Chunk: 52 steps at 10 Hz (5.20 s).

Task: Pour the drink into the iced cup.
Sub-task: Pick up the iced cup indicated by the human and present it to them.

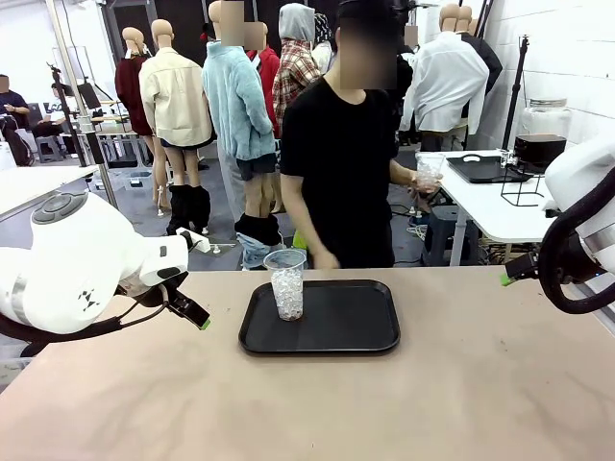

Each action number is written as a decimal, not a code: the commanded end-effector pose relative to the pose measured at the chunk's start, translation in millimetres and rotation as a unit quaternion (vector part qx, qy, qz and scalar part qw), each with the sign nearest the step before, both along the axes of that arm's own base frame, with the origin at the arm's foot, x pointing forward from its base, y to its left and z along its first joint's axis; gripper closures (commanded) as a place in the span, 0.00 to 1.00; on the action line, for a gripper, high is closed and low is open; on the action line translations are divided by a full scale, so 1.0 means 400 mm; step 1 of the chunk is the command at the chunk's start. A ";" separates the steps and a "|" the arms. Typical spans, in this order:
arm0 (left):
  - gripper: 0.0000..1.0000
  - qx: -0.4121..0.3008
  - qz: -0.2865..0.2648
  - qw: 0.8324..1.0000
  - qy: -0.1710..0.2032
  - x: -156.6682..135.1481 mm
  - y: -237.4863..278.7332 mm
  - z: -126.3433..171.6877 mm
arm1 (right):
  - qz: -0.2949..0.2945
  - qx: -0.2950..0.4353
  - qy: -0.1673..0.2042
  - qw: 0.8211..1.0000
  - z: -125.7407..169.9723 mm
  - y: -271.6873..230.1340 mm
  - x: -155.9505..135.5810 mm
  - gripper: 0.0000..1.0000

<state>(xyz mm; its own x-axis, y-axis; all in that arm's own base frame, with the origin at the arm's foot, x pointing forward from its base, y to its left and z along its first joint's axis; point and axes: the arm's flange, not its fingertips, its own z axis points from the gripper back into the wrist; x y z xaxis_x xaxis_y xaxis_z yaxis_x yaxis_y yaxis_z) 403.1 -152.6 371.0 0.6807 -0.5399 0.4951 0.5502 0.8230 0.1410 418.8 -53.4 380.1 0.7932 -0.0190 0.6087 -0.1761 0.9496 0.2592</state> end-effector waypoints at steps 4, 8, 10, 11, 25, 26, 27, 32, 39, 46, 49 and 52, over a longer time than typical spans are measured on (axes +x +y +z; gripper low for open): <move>0.00 -0.001 0.002 1.000 0.000 0.000 0.004 0.001 | 0.003 0.000 -0.006 1.000 -0.003 0.002 -0.002 0.00; 0.00 -0.001 0.002 1.000 0.000 0.000 0.004 0.001 | 0.003 0.000 -0.006 1.000 -0.003 0.002 -0.002 0.00; 0.00 -0.001 0.002 1.000 0.000 0.000 0.004 0.001 | 0.003 0.000 -0.006 1.000 -0.003 0.002 -0.002 0.00; 0.00 -0.001 0.002 1.000 0.000 0.000 0.004 0.001 | 0.003 0.000 -0.006 1.000 -0.003 0.002 -0.002 0.00; 0.00 -0.001 0.002 1.000 0.000 0.000 0.004 0.001 | 0.003 0.000 -0.006 1.000 -0.003 0.002 -0.002 0.00; 0.00 -0.001 0.002 1.000 0.000 0.000 0.004 0.001 | 0.003 0.000 -0.006 1.000 -0.003 0.002 -0.002 0.00; 0.00 -0.001 0.002 1.000 0.000 0.000 0.004 0.001 | 0.003 0.000 -0.006 1.000 -0.003 0.002 -0.002 0.00; 0.00 -0.001 0.002 1.000 0.000 0.000 0.004 0.001 | 0.003 0.000 -0.006 1.000 -0.003 0.002 -0.002 0.00; 0.00 -0.001 0.002 1.000 0.000 0.000 0.004 0.001 | 0.003 0.000 -0.006 1.000 -0.003 0.002 -0.002 0.00; 0.00 -0.001 0.002 1.000 0.000 0.000 0.004 0.001 | 0.003 0.000 -0.006 1.000 -0.003 0.002 -0.002 0.00; 0.00 -0.001 0.002 1.000 0.000 0.000 0.004 0.001 | 0.003 0.000 -0.006 1.000 -0.003 0.002 -0.002 0.00; 0.00 -0.001 0.002 1.000 0.000 0.000 0.004 0.001 | 0.003 0.000 -0.006 1.000 -0.003 0.002 -0.002 0.00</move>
